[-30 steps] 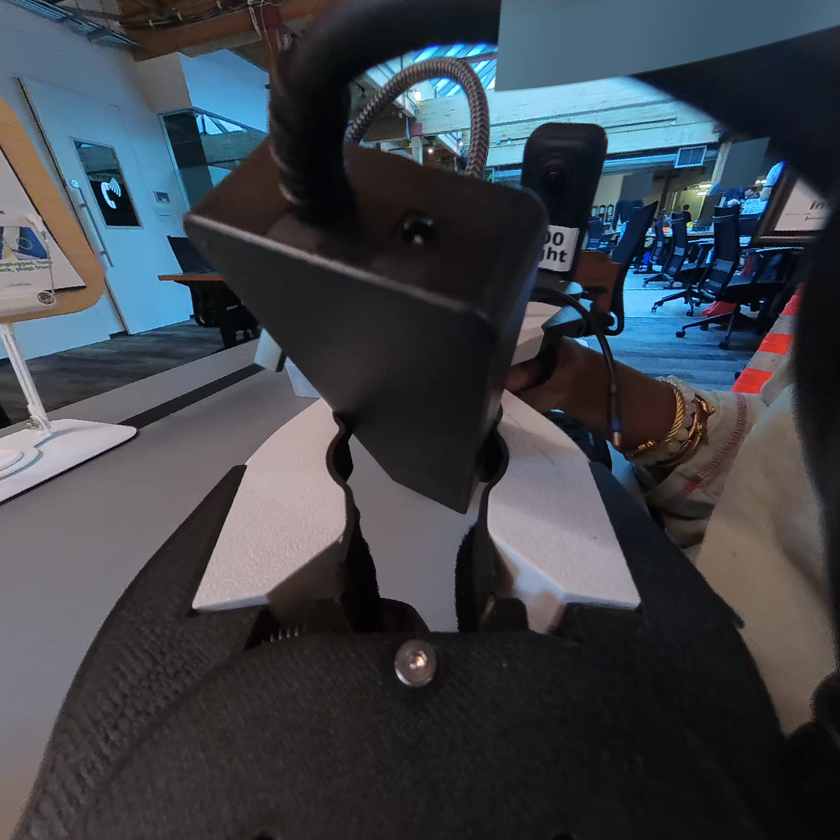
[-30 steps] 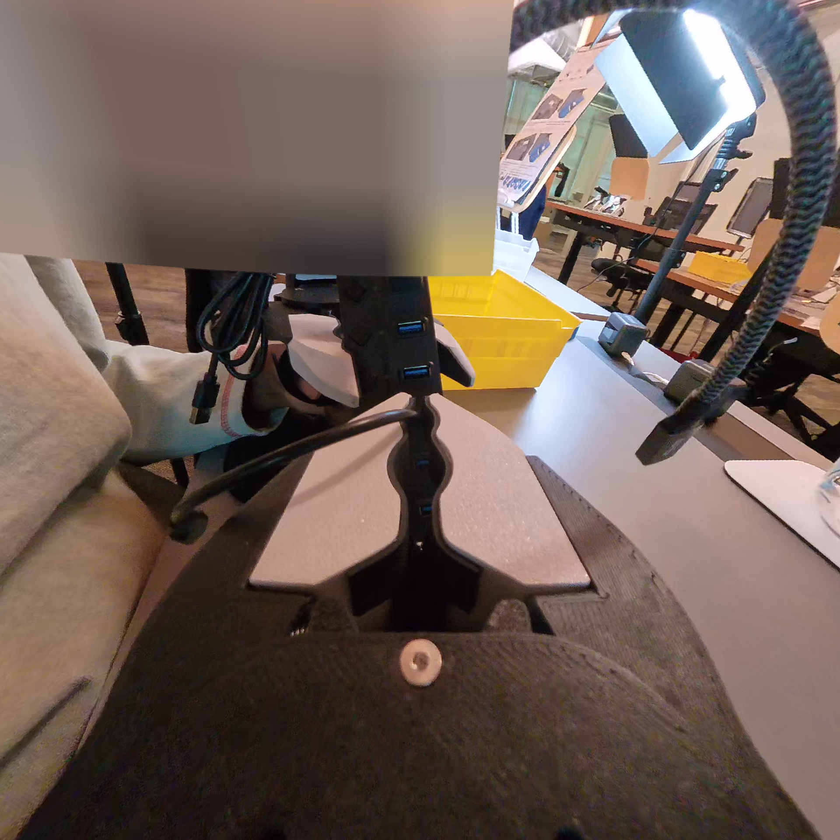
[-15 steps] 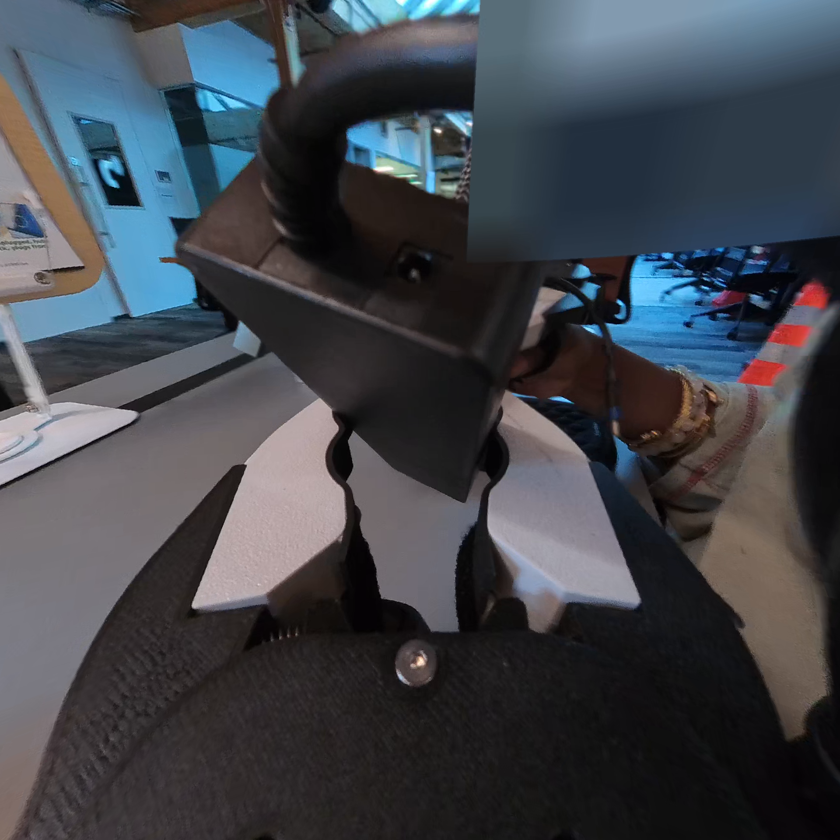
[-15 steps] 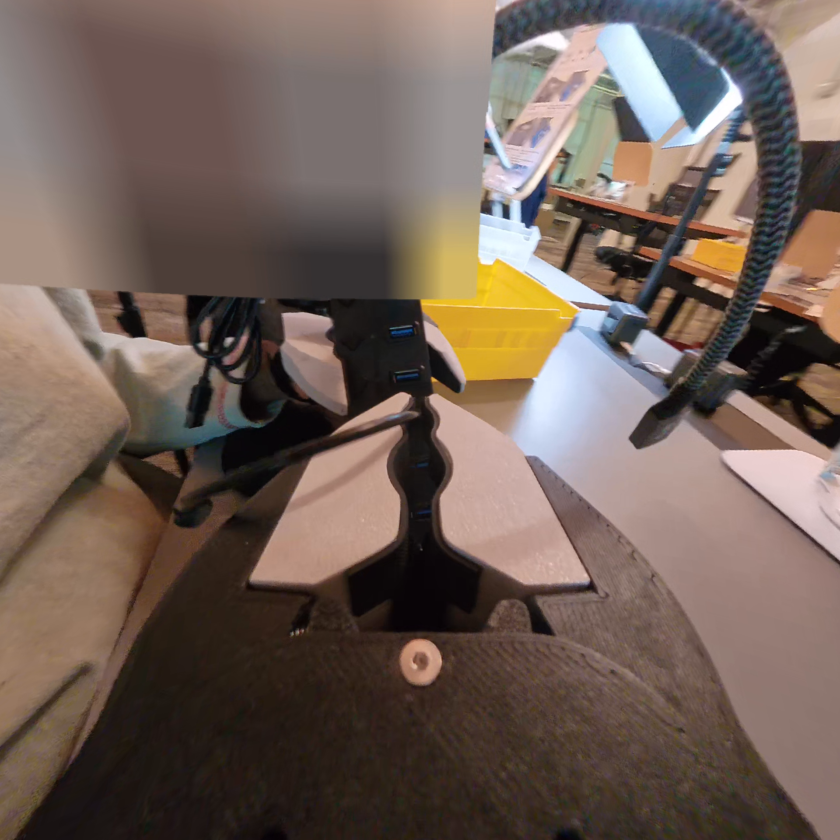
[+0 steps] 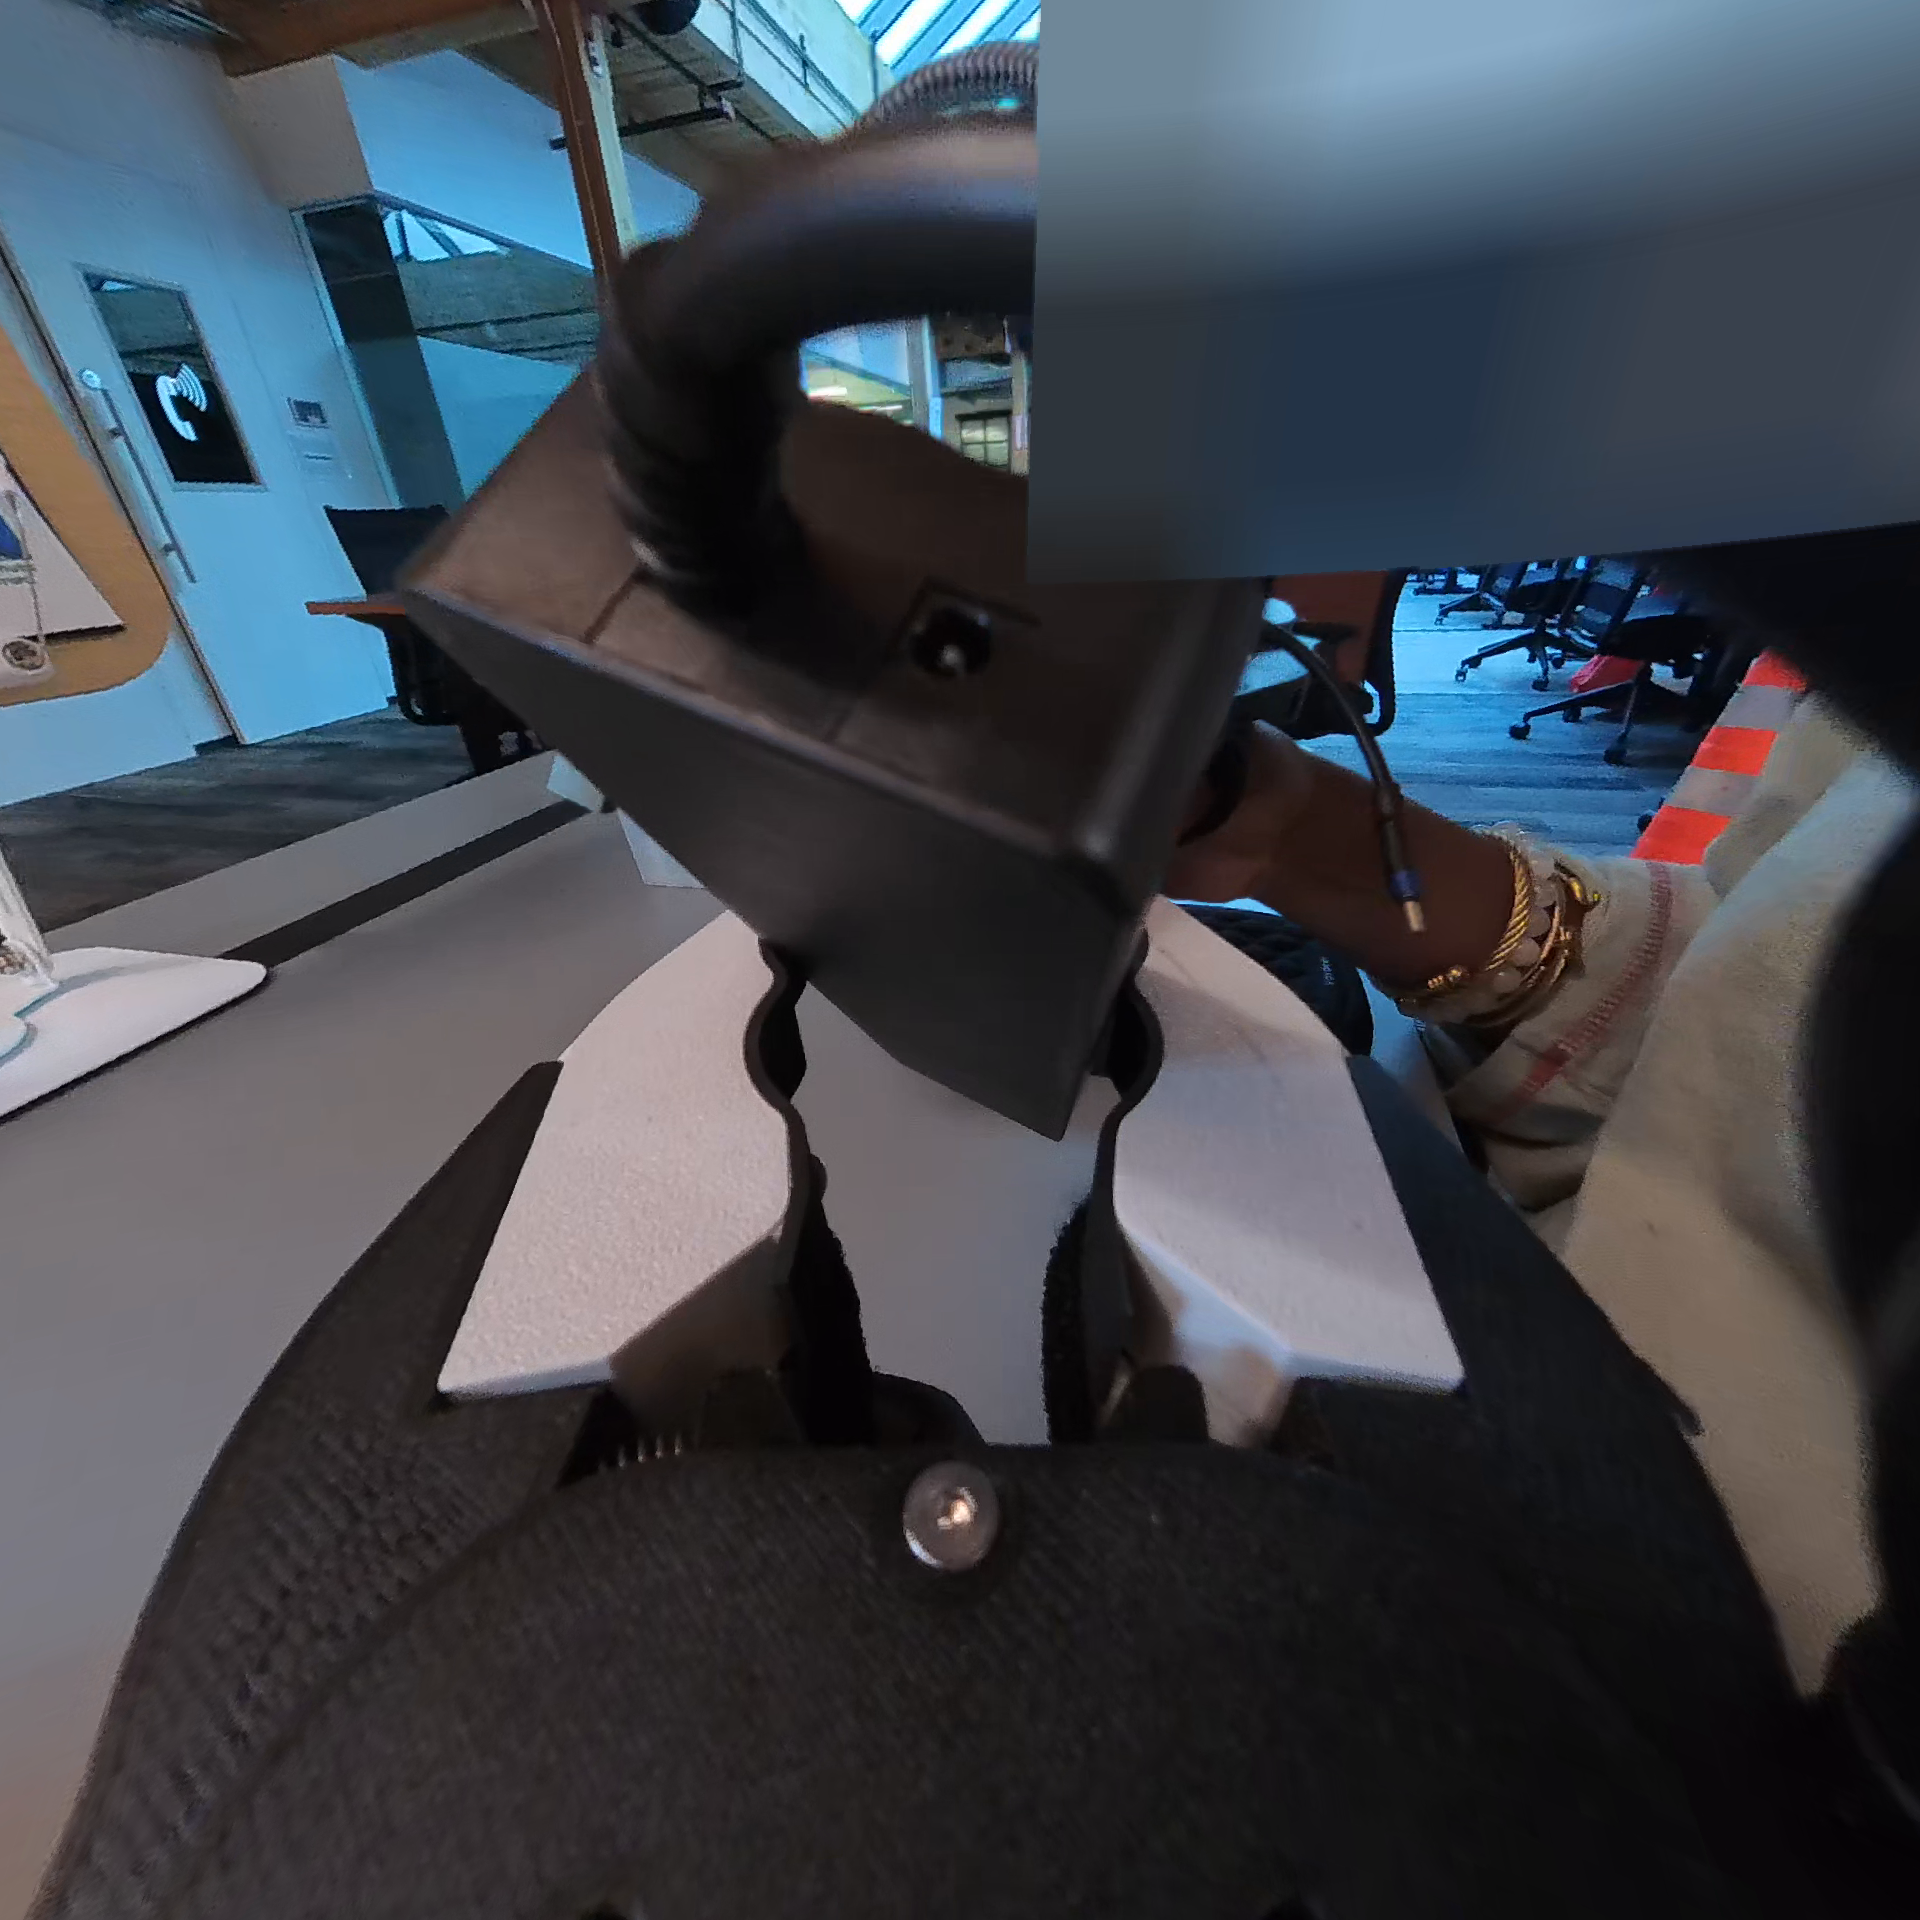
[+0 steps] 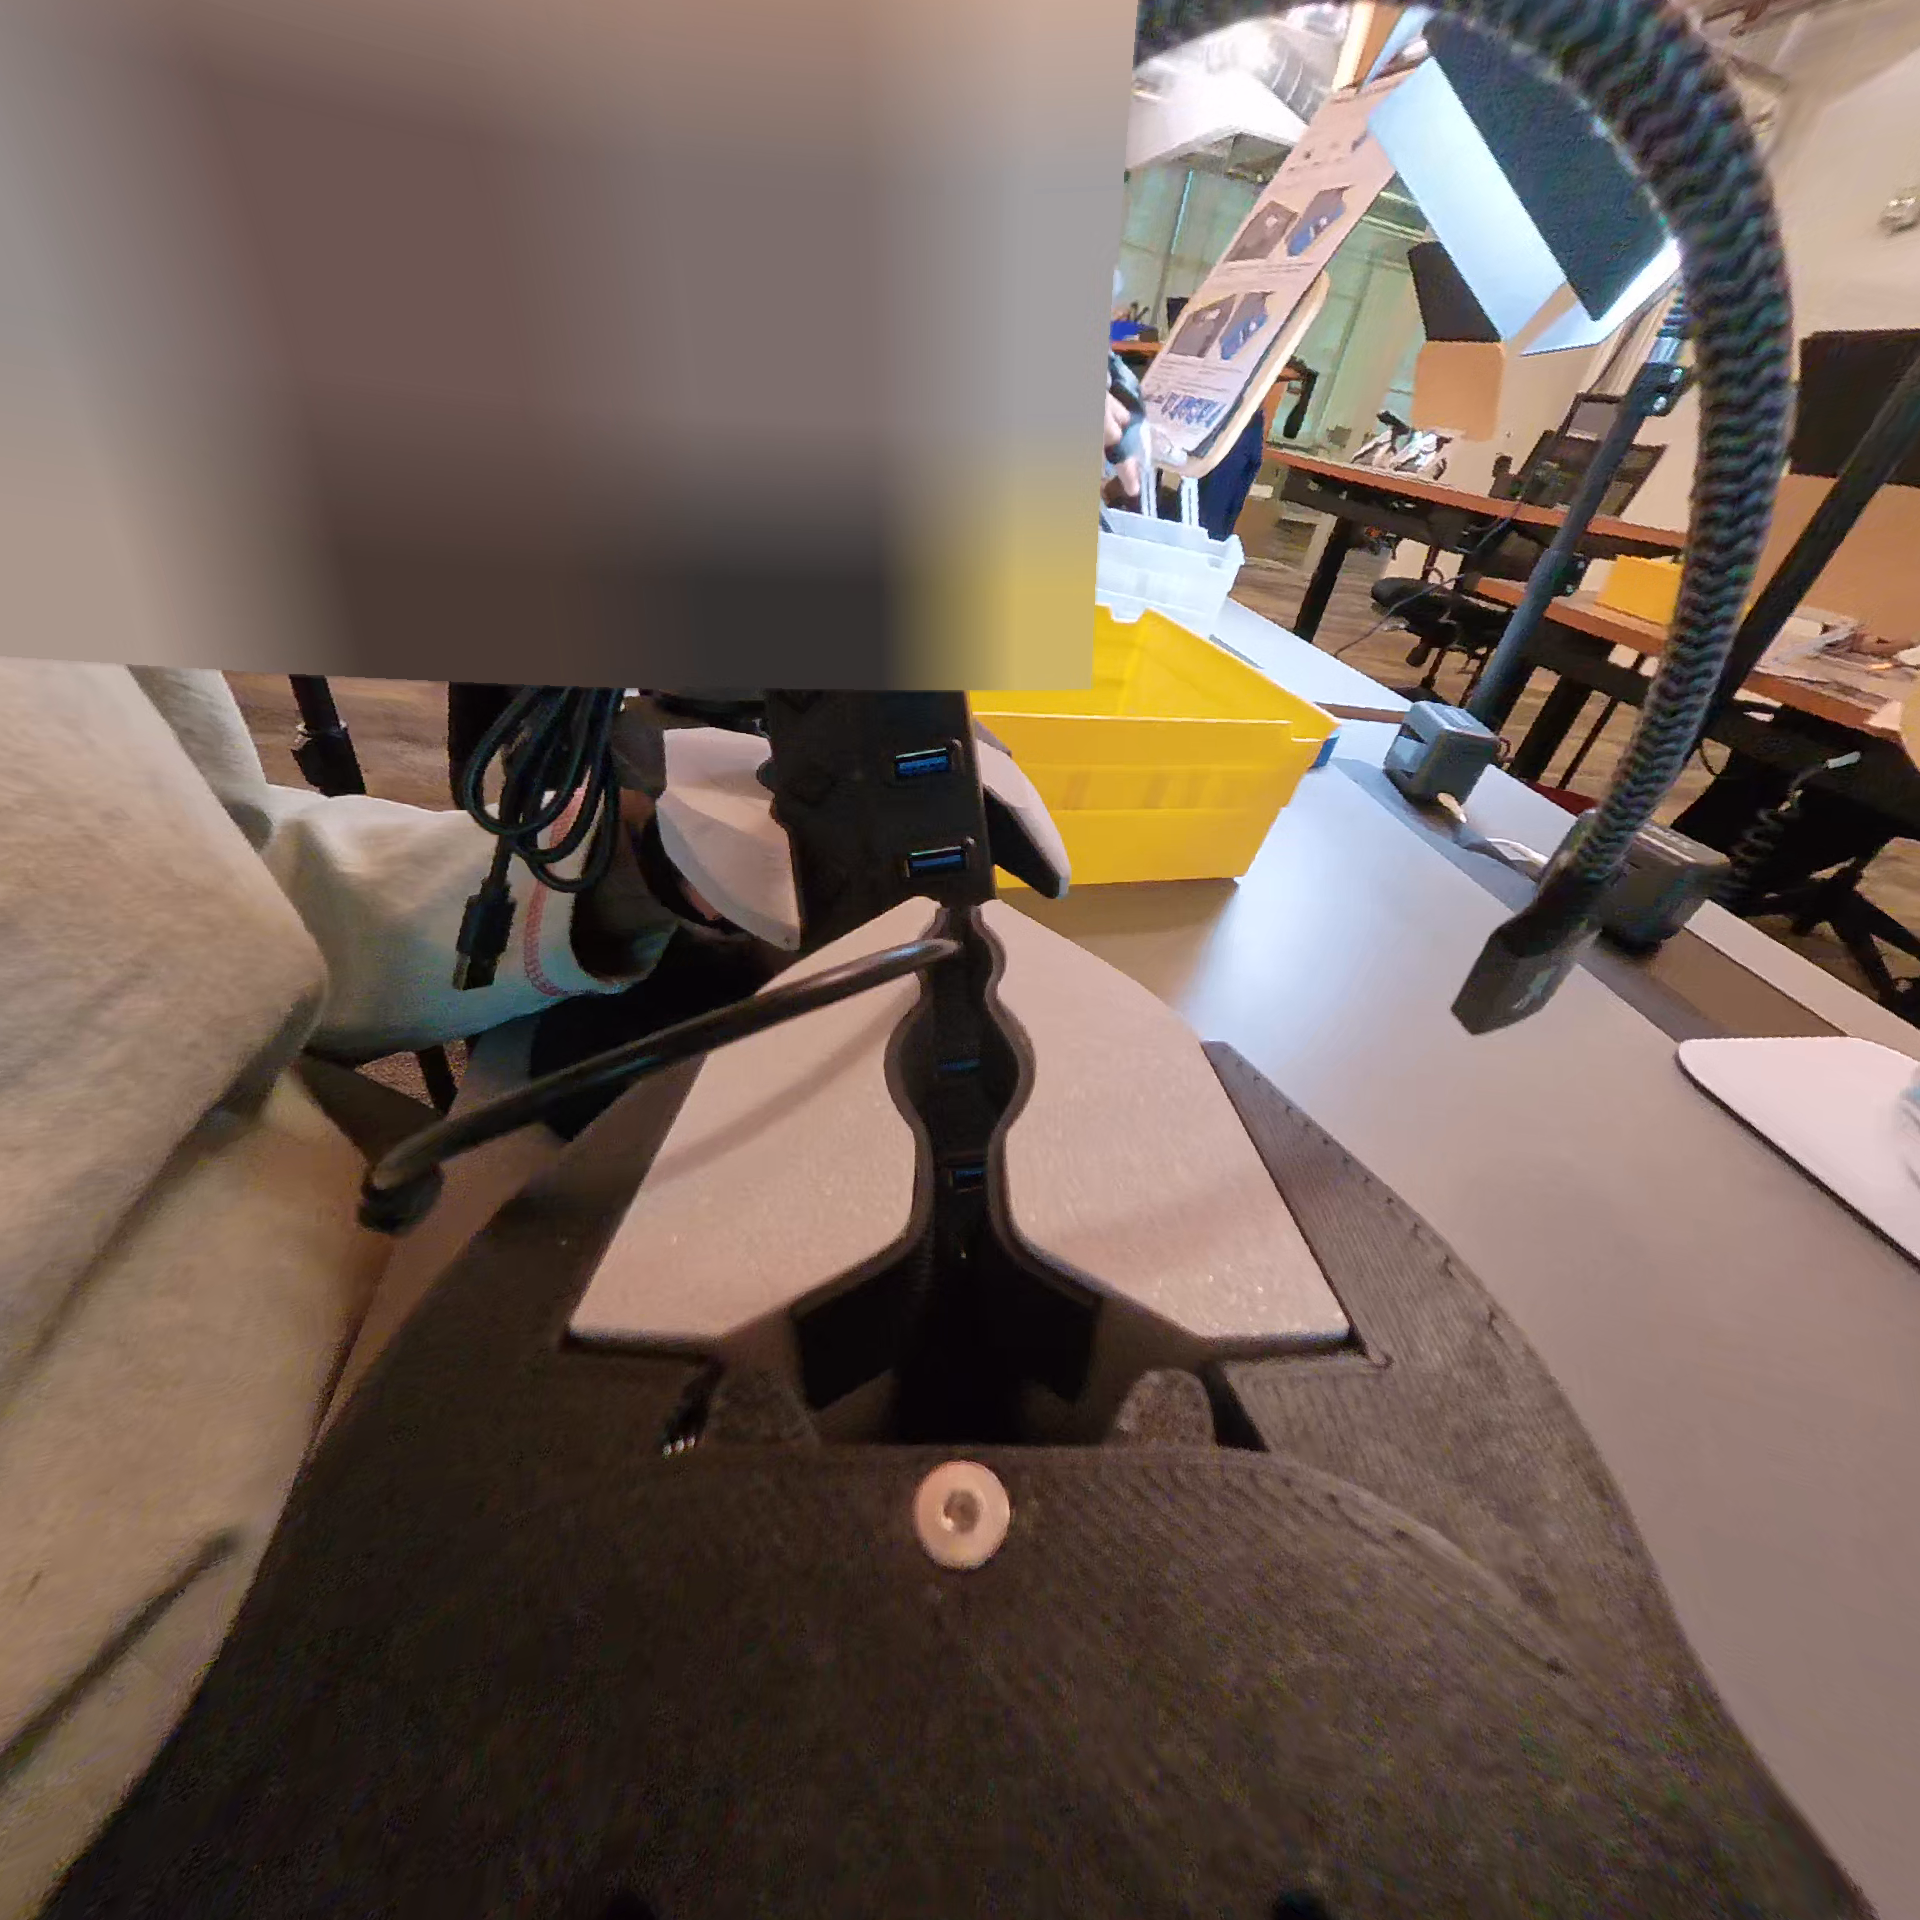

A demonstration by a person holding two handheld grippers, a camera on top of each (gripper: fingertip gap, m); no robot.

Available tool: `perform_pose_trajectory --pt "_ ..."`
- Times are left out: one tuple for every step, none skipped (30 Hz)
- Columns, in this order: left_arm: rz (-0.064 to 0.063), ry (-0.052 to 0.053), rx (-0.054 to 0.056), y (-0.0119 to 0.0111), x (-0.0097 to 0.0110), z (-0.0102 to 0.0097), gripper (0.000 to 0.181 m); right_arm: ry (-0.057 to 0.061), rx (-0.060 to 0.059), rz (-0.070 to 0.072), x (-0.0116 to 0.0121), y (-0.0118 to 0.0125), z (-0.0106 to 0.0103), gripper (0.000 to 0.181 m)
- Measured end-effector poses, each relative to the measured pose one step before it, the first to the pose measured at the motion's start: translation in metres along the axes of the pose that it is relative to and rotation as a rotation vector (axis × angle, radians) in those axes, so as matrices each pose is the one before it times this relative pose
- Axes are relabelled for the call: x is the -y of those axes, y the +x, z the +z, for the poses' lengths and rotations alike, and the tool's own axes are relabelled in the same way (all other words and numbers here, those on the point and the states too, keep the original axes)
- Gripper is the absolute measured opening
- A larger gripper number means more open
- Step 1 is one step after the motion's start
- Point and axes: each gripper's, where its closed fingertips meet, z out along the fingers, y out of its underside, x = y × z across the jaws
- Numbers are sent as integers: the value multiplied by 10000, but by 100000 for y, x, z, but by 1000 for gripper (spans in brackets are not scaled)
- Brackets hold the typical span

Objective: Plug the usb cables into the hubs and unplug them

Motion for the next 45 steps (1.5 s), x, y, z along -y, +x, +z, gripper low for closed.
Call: perform_pose_trajectory --pt "-1 -23 15 -95 -15 -126 58 4 -106 10 -51 7 126 3" --pt "-88 -24 92 -213 -45 -57 58 -37 -160 -31 -74 51 106 3" --pt "-166 20 205 -355 -5 41 58 -58 -178 -54 -69 70 35 3" --pt "-148 22 103 -176 -1 99 58 -62 -166 -81 -49 89 -33 3" --pt "-68 -19 18 11 -45 130 57 -51 -56 -52 -35 21 -129 3" --pt "49 -16 -43 132 -40 99 58 -7 76 24 -24 -80 -152 3" --pt "76 -12 -127 231 -29 40 58 42 131 70 14 -107 -160 3" --pt "114 -29 -304 451 -46 -48 57 75 218 81 81 -189 -181 3" --pt "123 -5 -260 442 31 -70 57 87 189 94 118 -191 -101 3" --pt "153 36 39 35 78 -24 58 13 -20 24 15 25 25 3" --pt "9 -53 119 -177 -71 -7 58 -93 -174 -63 -122 195 86 3" --pt "-139 -61 126 -266 -95 30 58 -85 -189 -78 -85 198 79 3" --pt "-190 29 119 -236 17 49 58 -20 -89 -85 40 43 46 3" --pt "-167 92 79 -161 118 40 58 -14 8 -107 100 -85 4 3" --pt "-85 56 3 -29 85 13 58 -54 14 -139 75 -96 -28 3" --pt "-7 17 -43 61 13 12 57 -76 28 -124 37 -61 -41 3" --pt "4 -6 10 10 -1 33 57 -65 1 -46 -10 21 -41 3" --pt "-58 -24 89 -111 -39 69 57 -39 -29 11 -52 90 -16 3" --pt "-59 4 36 -58 -38 48 57 -5 3 23 -36 19 -6 3" --pt "8 -2 4 -1 -3 -3 57 28 40 28 4 -72 4 3" --pt "94 12 -13 54 48 -36 57 43 88 20 27 -152 -7 3" --pt "100 13 -94 162 31 -58 57 52 142 -22 60 -215 -44 3" --pt "118 32 -127 221 57 -49 57 55 125 -49 103 -131 -85 3" --pt "143 11 -146 284 40 -28 57 47 35 -19 133 86 -172 3" --pt "106 3 -225 385 30 -19 57 56 119 73 162 -2 -130 3" --pt "79 72 20 55 122 29 57 58 56 74 140 3 9 3" --pt "89 34 118 -145 75 -43 57 -21 -95 -30 13 86 119 3" --pt "-25 -32 95 -192 -31 -72 57 -116 -125 -90 -77 44 144 3" --pt "-174 -2 164 -331 -26 -13 57 -140 -58 -113 -45 -109 142 3" --pt "-224 99 236 -453 95 -22 57 -103 -103 -127 -16 -45 104 3" --pt "-151 -22 -45 -12 -52 1 57 -71 -55 -90 -27 -33 -3 3" --pt "35 -1 -64 136 -7 47 57 3 76 37 12 -73 -100 3" --pt "132 25 -27 164 36 85 57 92 50 145 66 49 -163 3" --pt "128 2 -105 246 -11 50 57 195 -184 220 138 426 -285 3" --pt "171 -44 -267 411 -34 -130 57 377 -392 280 388 829 -600 3" --pt "183 98 -37 72 233 -303 57 434 -369 238 527 899 -879 3" --pt "-6 297 233 -432 493 -369 57 324 -137 109 530 454 -864 3" --pt "-277 268 327 -756 373 -382 57 150 22 -32 432 -2 -678 2" --pt "-319 195 265 -709 265 -349 57 -107 -48 -170 201 -92 -557 2" --pt "-162 158 194 -469 241 -234 57 -359 -262 -274 -33 205 -632 3" --pt "7 165 195 -320 227 -132 57 -421 -537 -299 -25 714 -868 3" --pt "71 131 217 -281 149 -44 57 -368 -823 -209 105 1344 -1171 3" --pt "33 78 216 -274 42 -2 57 -377 -1064 -64 114 1951 -1427 3" --pt "-32 33 199 -286 -8 22 57 -443 -1213 14 39 2410 -1568 3" --pt "-73 3 179 -278 -48 17 57 -493 -1314 -18 -45 2753 -1584 3"
